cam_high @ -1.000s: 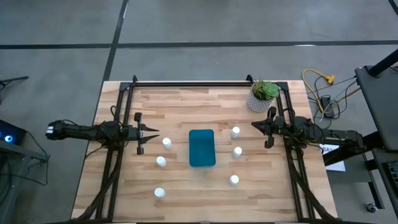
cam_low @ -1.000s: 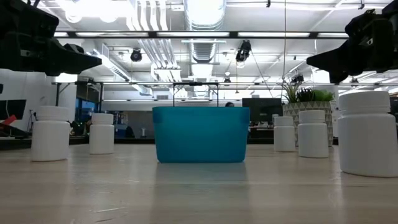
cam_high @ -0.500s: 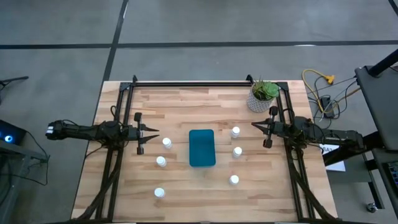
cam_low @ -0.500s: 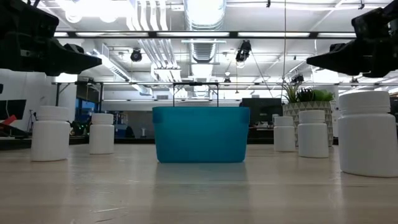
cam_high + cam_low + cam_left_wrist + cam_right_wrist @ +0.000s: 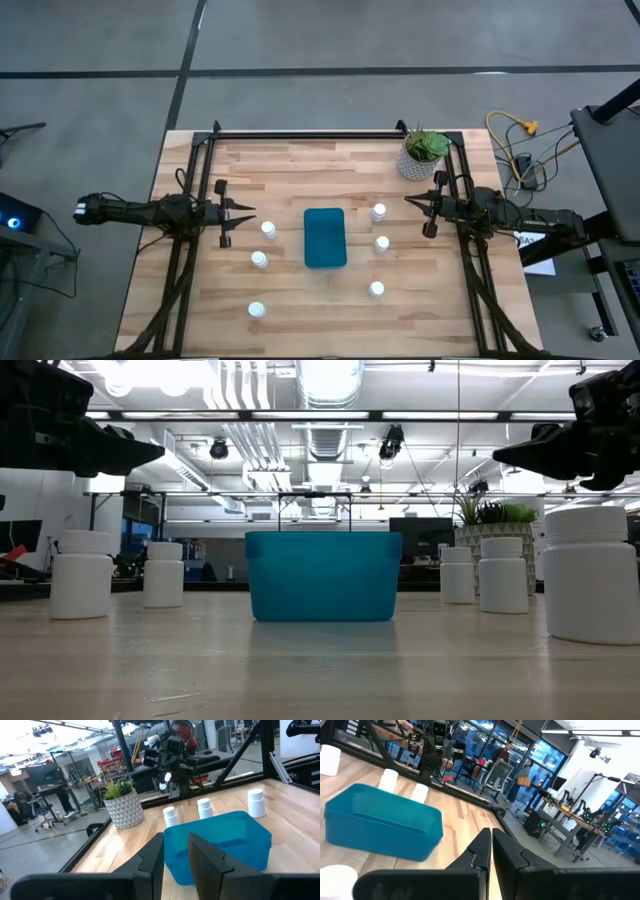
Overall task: Pick and place pill bottles into a basket
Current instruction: Put the medicine bottle in the blue bin
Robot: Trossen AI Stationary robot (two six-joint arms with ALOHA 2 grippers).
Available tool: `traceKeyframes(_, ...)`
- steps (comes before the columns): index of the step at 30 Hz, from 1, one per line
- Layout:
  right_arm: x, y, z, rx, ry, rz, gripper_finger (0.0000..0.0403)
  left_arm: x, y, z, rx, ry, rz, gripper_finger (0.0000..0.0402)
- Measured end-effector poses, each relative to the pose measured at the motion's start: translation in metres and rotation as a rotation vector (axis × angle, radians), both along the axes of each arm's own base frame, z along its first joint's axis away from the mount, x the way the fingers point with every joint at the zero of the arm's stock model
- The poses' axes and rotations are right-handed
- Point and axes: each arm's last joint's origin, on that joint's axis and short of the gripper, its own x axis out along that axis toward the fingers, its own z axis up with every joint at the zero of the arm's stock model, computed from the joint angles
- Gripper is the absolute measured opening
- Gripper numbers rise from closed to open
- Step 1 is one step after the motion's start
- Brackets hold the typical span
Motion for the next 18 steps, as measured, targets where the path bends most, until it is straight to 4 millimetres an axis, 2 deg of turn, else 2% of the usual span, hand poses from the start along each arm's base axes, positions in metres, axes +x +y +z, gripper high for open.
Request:
traceKeyframes(8, 0.0000, 0.0000, 0.0000, 0.011, -0.002, 0.001, 0.0009, 0.0000, 0.0000, 0.0005, 0.000, -0.006, -0.001, 0.0070)
traceKeyframes(15, 0.0000, 0.0000, 0.0001, 0.233, -0.048, 0.006, 0.0009, 0.0000, 0.0001, 0.0008, 0.114, 0.002, 0.001, 0.0070)
traceKeyframes(18, 0.0000, 0.0001, 0.0002, 0.258, -0.053, 0.007, 0.0008, 0.0000, 0.0005, 0.0012, 0.132, 0.000, 0.013, 0.0070)
